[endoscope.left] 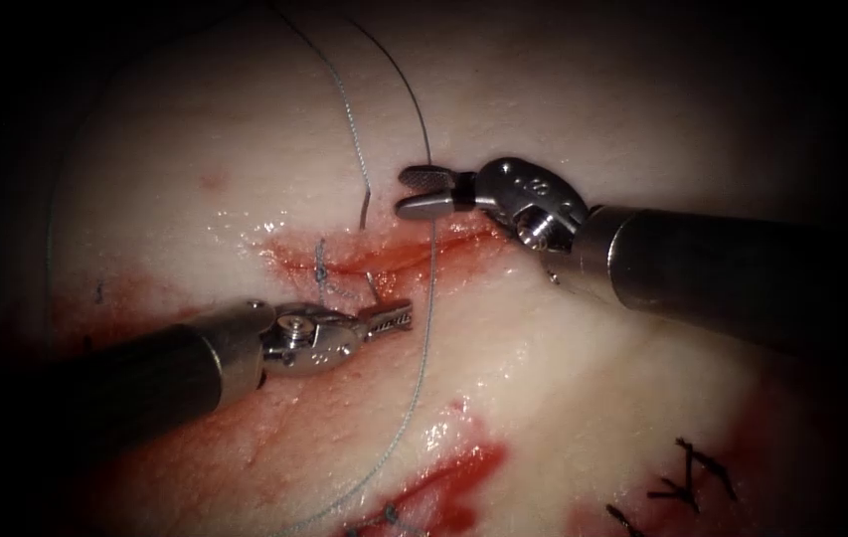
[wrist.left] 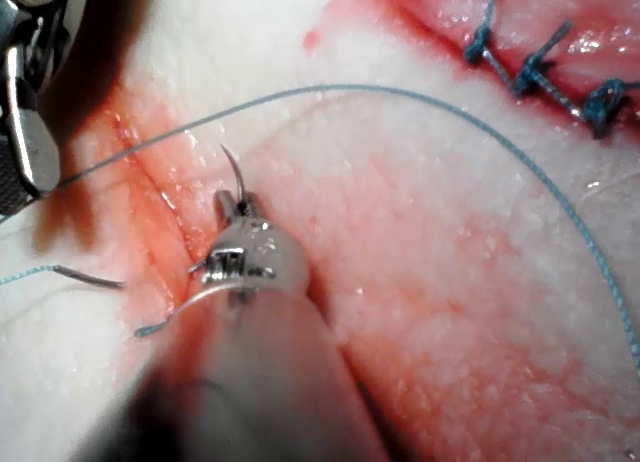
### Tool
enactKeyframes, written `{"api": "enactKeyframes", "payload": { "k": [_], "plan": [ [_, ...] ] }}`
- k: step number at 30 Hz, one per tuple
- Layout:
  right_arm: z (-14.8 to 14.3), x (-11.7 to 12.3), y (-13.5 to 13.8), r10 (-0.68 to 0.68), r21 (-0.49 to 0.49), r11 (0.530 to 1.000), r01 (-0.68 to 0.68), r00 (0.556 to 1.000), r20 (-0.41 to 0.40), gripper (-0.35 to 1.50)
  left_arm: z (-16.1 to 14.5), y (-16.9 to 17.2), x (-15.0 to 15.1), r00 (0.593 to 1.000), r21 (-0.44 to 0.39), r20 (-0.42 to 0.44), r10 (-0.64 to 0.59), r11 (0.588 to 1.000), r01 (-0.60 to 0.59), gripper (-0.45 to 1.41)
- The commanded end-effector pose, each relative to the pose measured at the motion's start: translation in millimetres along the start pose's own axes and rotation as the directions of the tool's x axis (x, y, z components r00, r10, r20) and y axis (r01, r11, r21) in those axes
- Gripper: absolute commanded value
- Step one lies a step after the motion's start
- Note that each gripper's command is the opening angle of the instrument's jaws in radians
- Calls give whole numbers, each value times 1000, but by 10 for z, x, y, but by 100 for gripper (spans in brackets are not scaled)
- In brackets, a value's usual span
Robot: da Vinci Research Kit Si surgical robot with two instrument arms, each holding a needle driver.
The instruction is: Wound Closure
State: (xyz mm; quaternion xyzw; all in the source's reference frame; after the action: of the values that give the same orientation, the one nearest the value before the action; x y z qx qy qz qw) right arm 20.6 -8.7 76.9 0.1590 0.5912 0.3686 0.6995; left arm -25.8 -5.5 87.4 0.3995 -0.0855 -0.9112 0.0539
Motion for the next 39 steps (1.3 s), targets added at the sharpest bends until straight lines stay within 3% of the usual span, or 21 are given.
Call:
{"api": "enactKeyframes", "payload": {
  "k": [1,6,13,16,17,18,20,24,26,29,30,33,35,37,39],
  "plan": [
    [7,2,4,-33,-9,999,33,999,-1,47,6,-5,1,1000,-8,-6,-23,1000,23,-45],
    [8,0,3,-65,111,992,61,997,29,12,-6,-6,17,978,-83,-44,-206,976,202,-45],
    [11,-3,-4,-71,157,986,62,996,51,20,-31,-9,46,897,-243,-138,-420,892,380,-45],
    [10,-7,-8,-41,188,982,30,997,59,15,-48,-16,61,831,-302,-195,-521,838,454,-45],
    [9,-8,-9,-21,197,980,8,998,64,12,-54,-19,65,799,-322,-205,-565,810,490,-45],
    [9,-13,-13,29,211,976,-47,996,89,12,-66,-25,74,728,-364,-238,-643,754,547,-45],
    [10,-19,-18,69,221,970,-96,990,126,10,-79,-30,84,678,-394,-233,-697,705,589,-45],
    [10,-27,-24,175,224,952,-211,969,172,12,-101,-40,103,620,-422,-282,-732,675,605,-42],
    [11,-28,-28,251,214,933,-290,949,192,31,-110,-45,111,598,-426,-311,-738,671,607,-43],
    [12,-29,-34,332,202,905,-374,919,213,64,-121,-56,121,696,-324,-405,-592,805,497,-45],
    [13,-29,-36,369,196,890,-412,902,223,73,-124,-62,125,744,-255,-444,-500,866,430,-45],
    [15,-31,-42,467,182,837,-516,847,253,106,-128,-78,131,825,-104,-481,-297,954,283,-45],
    [17,-31,-45,526,172,797,-580,805,274,126,-129,-88,132,853,-25,-485,-195,978,209,-45],
    [19,-29,-46,561,172,767,-619,775,290,131,-128,-100,133,879,75,-473,-57,992,105,-45],
    [19,-25,-45,582,187,745,-640,761,285,133,-128,-108,134,888,126,-460,-11,989,78,-45]
  ]
}}
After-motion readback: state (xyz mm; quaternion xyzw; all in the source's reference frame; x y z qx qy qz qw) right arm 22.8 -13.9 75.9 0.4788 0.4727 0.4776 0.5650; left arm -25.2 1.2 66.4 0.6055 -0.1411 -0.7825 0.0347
